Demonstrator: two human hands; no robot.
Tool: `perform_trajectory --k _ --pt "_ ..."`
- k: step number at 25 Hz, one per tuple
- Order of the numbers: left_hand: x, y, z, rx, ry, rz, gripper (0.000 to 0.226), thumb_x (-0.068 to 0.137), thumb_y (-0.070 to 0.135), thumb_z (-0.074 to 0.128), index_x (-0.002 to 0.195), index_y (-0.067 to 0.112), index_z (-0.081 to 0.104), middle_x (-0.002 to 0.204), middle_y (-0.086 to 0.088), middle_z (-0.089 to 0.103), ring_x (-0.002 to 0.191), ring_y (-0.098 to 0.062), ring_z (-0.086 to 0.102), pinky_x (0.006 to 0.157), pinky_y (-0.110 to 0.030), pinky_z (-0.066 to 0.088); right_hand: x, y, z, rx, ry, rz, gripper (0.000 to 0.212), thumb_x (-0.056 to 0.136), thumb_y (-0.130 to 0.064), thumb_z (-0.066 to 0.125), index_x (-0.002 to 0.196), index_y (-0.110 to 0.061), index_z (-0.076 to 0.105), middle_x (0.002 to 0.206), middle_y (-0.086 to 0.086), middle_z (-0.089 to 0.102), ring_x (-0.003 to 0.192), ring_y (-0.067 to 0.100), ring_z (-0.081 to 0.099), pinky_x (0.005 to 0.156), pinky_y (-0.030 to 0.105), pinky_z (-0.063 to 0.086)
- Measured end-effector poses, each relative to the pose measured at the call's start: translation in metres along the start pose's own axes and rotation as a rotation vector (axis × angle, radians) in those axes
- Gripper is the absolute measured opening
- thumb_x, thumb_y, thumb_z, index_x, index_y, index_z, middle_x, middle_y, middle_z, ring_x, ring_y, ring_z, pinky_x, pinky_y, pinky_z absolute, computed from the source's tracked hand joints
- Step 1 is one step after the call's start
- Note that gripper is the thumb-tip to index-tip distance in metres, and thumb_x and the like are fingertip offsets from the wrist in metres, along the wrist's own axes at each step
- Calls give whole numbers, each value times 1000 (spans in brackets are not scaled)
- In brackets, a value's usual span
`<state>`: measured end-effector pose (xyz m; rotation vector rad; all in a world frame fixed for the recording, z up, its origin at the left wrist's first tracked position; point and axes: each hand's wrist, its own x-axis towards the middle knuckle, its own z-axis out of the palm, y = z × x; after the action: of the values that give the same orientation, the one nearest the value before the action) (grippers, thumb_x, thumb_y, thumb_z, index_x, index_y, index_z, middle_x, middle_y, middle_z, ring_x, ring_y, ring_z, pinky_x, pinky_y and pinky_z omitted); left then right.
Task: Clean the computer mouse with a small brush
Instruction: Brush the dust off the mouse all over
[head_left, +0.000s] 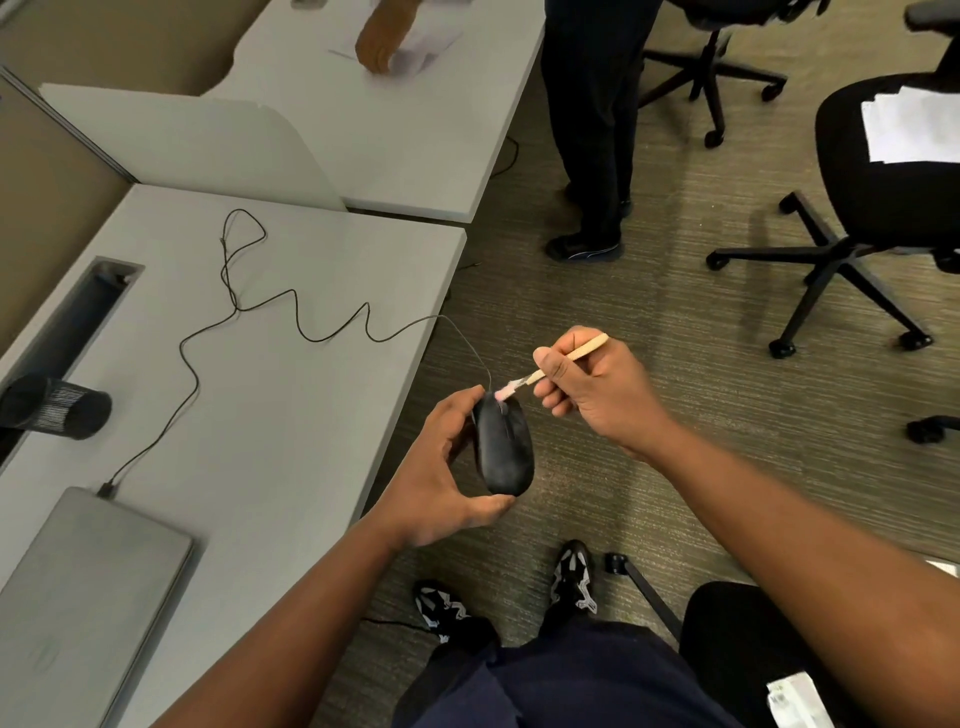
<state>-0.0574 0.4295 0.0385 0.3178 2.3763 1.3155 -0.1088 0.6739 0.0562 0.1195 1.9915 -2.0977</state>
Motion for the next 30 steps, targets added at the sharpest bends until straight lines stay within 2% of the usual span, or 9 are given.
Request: perform_trajectory --k 4,7,10,13,16,18,22,27,30 --pt "0 3 0 18 -9 -10 124 65 43 95 167 28 26 160 26 31 149 3 38 118 -17 39 -1 -3 -2 -89 7 -93 19 103 -33 66 92 -18 67 79 9 78 67 18 72 57 25 56" --pt "1 7 -1 48 -20 -9 127 65 46 92 169 23 23 161 27 27 147 8 35 116 -11 35 -3 -12 -3 -173 -140 -149 23 102 -36 65 89 -18 67 73 6 77 61 15 72 53 20 52" --pt "1 11 -2 71 -48 -5 129 63 48 89 170 22 22 159 31 24 146 11 33 116 -9 34 -6 -16 2 -380 -213 -241 24 101 -42 63 88 -22 65 74 -2 77 63 14 73 56 28 58" --pt "0 15 0 94 -84 7 122 63 49 87 166 32 23 154 39 21 143 15 31 115 -7 32 -4 -14 7 -527 -184 -321 24 102 -43 60 89 -24 63 70 2 72 60 22 67 55 40 54" --pt "-1 16 0 90 -86 3 119 64 47 88 163 39 21 150 46 21 141 17 31 113 -5 31 -4 -8 8 -589 -149 -378 24 103 -43 59 90 -23 60 61 -3 63 51 11 55 46 27 42" --pt "-1 16 -1 81 -77 -9 120 64 48 88 162 39 21 149 46 21 141 18 31 113 -5 31 -5 -5 9 -608 -116 -416 25 104 -43 57 91 -22 60 59 -11 57 51 7 52 48 17 37" --pt "0 15 -1 61 -75 -30 124 63 48 88 167 31 23 153 40 23 141 17 33 113 -5 32 -9 3 14 -535 -58 -516 20 105 -32 58 94 -17 63 79 -33 63 70 -9 62 61 6 41" --pt "1 16 -2 47 -71 -51 128 63 46 89 170 23 22 160 24 26 144 13 33 116 -8 32 -7 18 12 -602 -4 -540 28 107 -40 54 97 -15 64 80 -11 65 69 7 62 58 18 43" --pt "2 17 -2 47 -67 -54 129 63 46 89 170 22 20 161 23 24 144 16 31 114 -6 32 -6 21 10 -506 34 -472 15 107 -32 59 101 -18 65 80 -5 66 68 11 62 57 23 46"
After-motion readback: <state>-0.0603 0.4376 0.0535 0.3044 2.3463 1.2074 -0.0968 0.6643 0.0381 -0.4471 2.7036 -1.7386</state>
